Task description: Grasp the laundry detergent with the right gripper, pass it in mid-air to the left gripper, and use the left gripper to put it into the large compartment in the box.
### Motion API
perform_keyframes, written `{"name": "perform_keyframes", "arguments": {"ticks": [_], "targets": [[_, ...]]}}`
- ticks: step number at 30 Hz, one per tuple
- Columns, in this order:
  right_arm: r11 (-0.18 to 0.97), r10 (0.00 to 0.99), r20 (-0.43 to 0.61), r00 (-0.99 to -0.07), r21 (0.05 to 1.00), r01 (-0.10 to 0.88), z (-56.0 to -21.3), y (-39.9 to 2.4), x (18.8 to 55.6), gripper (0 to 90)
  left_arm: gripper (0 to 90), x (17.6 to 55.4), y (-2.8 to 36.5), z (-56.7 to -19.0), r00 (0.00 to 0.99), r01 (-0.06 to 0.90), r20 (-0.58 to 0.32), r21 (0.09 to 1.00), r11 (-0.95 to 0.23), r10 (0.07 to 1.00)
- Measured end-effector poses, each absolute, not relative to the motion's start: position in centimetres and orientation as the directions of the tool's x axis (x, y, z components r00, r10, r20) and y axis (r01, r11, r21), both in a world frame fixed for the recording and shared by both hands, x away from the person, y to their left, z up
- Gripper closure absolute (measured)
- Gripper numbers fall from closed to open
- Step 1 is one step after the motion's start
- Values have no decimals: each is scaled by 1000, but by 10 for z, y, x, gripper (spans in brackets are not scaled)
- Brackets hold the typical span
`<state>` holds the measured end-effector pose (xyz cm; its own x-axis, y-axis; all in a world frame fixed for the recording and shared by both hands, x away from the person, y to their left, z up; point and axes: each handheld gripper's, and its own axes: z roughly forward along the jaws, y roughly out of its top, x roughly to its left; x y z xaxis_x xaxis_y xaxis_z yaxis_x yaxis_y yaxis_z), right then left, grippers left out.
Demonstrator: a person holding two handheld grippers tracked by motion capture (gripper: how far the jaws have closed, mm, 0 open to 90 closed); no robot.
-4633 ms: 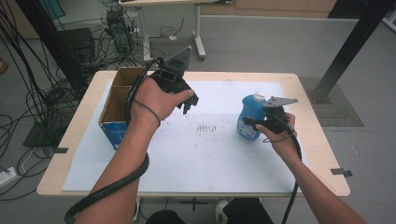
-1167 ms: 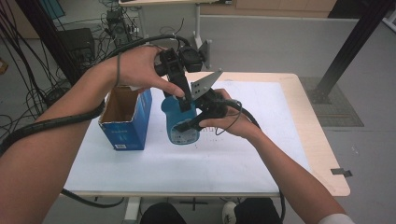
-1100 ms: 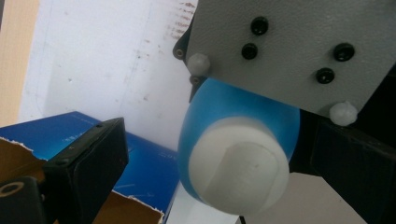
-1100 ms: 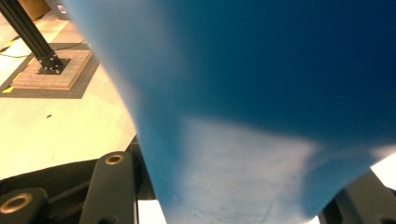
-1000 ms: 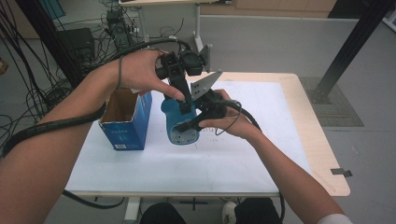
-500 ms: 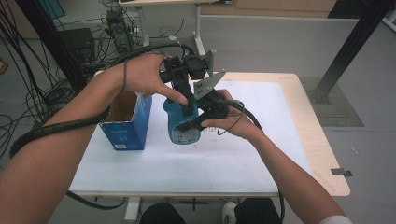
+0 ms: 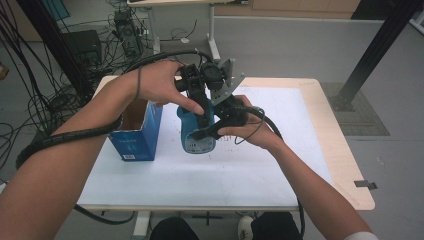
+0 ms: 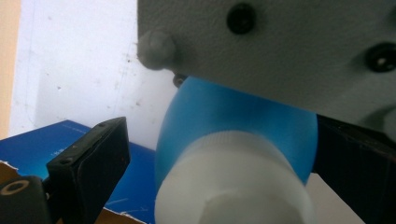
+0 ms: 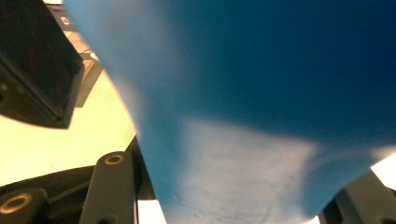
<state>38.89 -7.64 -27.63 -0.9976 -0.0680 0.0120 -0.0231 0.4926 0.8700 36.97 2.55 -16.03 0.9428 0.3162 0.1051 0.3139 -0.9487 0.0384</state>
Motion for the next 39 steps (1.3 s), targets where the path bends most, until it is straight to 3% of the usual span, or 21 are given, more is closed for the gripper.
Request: {"name": "perform_keyframes", "arguments": {"ticks": [39], "targets": [[479,-47,39,-998,878,11,-276,-85,390,436,62,370,19,-155,950,293,103,40,-955,296]]}}
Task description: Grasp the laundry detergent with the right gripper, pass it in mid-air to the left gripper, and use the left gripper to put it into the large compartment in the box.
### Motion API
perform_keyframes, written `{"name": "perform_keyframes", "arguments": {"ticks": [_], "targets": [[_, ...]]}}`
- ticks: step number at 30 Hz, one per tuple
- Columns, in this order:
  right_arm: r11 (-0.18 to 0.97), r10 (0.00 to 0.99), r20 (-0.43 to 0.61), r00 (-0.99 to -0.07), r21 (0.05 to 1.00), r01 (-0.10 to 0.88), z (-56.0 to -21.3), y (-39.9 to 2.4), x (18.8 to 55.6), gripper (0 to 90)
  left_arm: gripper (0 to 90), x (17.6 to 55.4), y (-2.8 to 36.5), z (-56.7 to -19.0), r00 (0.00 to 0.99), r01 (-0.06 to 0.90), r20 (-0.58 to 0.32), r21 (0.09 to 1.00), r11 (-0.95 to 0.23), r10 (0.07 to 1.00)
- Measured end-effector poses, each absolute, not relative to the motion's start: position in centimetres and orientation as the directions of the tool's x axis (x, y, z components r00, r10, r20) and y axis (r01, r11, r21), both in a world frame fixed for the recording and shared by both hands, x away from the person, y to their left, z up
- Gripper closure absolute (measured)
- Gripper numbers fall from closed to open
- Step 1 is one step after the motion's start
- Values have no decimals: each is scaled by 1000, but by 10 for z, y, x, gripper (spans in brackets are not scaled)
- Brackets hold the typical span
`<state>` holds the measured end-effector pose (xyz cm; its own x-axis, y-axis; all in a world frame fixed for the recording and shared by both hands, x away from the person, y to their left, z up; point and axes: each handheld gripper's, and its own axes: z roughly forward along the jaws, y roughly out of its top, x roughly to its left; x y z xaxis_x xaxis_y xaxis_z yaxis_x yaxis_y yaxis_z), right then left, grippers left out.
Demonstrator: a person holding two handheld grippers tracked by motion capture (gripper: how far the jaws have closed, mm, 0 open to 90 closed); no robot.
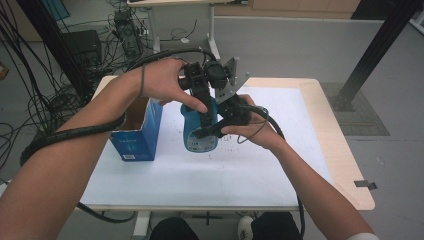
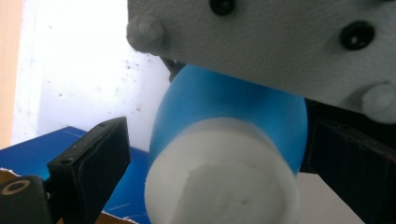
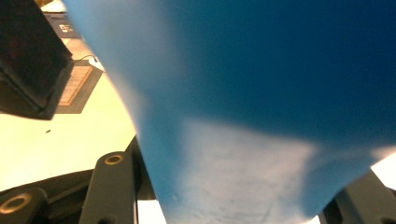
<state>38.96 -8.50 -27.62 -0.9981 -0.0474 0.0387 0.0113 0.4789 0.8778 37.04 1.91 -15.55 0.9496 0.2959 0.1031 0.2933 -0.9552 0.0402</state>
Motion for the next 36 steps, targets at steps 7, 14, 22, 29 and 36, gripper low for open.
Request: {"name": "perform_keyframes", "arguments": {"ticks": [7,14,22,29,36], "targets": [[480,-45,37,-998,877,11,-276,-86,389,437,63,370,19,-156,950,292,106,40,-955,295],[479,-42,37,-998,878,12,-276,-86,389,437,63,370,19,-156,950,290,106,36,-956,292],[476,-41,40,-998,879,16,-276,-87,390,436,62,370,19,-155,949,294,108,40,-955,296],[479,-41,38,-998,878,14,-276,-87,390,437,62,370,19,-155,949,292,112,37,-956,294],[477,-38,39,-999,879,16,-276,-88,390,438,63,370,18,-153,950,288,116,33,-957,290]]}}
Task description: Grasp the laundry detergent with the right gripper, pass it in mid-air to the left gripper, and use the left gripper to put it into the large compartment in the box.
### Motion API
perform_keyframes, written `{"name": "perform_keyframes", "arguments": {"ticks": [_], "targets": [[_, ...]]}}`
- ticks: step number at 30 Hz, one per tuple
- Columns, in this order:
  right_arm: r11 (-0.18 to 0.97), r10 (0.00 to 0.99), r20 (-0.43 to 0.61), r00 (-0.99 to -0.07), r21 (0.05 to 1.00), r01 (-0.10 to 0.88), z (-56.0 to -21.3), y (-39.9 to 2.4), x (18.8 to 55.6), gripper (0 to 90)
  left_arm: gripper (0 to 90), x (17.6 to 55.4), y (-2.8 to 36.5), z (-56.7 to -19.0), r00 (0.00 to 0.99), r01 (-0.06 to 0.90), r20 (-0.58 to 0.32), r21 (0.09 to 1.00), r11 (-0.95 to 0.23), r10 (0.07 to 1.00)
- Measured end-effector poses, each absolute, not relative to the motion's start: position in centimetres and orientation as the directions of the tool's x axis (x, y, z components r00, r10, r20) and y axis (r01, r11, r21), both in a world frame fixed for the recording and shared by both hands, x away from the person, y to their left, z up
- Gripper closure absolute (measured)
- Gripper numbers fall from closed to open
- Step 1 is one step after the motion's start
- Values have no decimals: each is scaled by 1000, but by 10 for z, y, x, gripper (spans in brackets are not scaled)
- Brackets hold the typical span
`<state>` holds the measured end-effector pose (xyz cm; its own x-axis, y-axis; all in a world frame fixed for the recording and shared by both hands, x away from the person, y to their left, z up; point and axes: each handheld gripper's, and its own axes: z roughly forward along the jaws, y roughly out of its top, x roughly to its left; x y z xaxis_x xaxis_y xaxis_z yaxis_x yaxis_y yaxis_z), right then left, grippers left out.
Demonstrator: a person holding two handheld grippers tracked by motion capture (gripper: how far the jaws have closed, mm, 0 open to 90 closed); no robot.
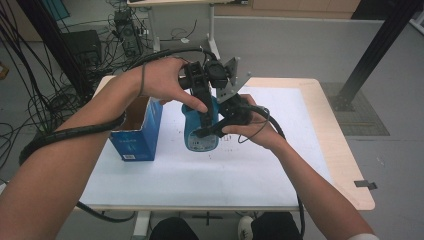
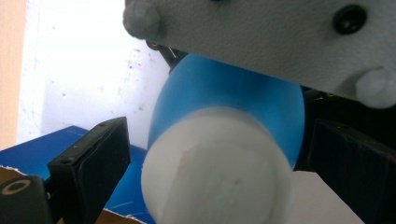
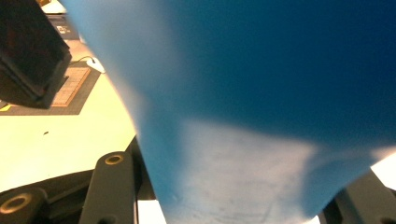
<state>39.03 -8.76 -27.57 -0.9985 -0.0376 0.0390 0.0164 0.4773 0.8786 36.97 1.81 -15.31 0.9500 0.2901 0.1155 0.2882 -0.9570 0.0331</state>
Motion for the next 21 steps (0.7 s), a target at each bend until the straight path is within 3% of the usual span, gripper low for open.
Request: {"name": "perform_keyframes", "arguments": {"ticks": [21], "targets": [[481,-28,34,-999,877,16,-276,-87,388,443,62,370,18,-153,950,290,112,35,-956,292]]}}
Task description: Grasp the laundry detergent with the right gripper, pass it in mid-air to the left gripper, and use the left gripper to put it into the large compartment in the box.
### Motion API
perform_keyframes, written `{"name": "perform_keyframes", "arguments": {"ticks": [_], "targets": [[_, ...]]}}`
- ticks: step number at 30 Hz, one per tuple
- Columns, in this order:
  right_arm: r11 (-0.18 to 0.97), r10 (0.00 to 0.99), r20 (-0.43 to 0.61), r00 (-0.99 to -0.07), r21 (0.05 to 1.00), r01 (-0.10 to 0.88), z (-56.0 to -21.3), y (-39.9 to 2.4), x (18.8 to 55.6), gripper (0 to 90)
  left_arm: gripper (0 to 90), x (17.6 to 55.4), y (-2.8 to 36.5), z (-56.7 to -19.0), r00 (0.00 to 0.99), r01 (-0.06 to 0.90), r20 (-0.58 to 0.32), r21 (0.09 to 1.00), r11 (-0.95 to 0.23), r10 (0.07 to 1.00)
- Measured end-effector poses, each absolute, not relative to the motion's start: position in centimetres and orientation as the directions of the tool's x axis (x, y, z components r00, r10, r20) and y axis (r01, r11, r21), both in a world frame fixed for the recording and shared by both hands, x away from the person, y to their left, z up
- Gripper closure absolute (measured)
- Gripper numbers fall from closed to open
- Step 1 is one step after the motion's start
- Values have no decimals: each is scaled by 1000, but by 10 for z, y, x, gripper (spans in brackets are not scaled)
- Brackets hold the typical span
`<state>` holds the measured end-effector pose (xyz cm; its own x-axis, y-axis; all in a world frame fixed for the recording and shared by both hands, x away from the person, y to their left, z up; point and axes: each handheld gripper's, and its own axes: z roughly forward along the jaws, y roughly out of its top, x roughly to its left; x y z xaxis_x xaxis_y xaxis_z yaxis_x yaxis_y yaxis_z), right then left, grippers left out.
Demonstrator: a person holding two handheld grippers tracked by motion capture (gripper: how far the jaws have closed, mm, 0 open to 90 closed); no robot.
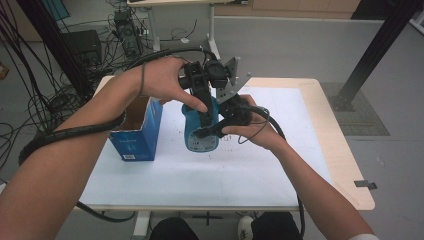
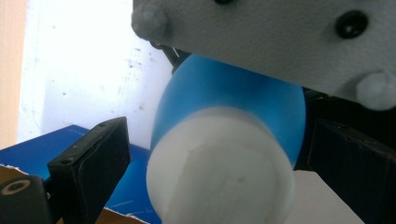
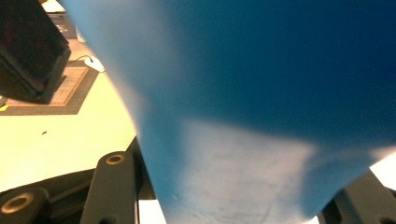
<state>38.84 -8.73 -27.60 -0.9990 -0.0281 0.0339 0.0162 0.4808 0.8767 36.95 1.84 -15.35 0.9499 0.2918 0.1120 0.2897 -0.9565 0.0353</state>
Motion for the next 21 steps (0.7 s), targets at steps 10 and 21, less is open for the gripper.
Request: {"name": "perform_keyframes", "arguments": {"ticks": [10,21], "targets": [[480,-21,32,-999,877,18,-275,-89,388,442,69,369,20,-155,950,288,111,35,-957,290],[482,-25,34,-999,876,17,-276,-87,387,440,76,368,22,-156,950,290,112,39,-956,292]]}}
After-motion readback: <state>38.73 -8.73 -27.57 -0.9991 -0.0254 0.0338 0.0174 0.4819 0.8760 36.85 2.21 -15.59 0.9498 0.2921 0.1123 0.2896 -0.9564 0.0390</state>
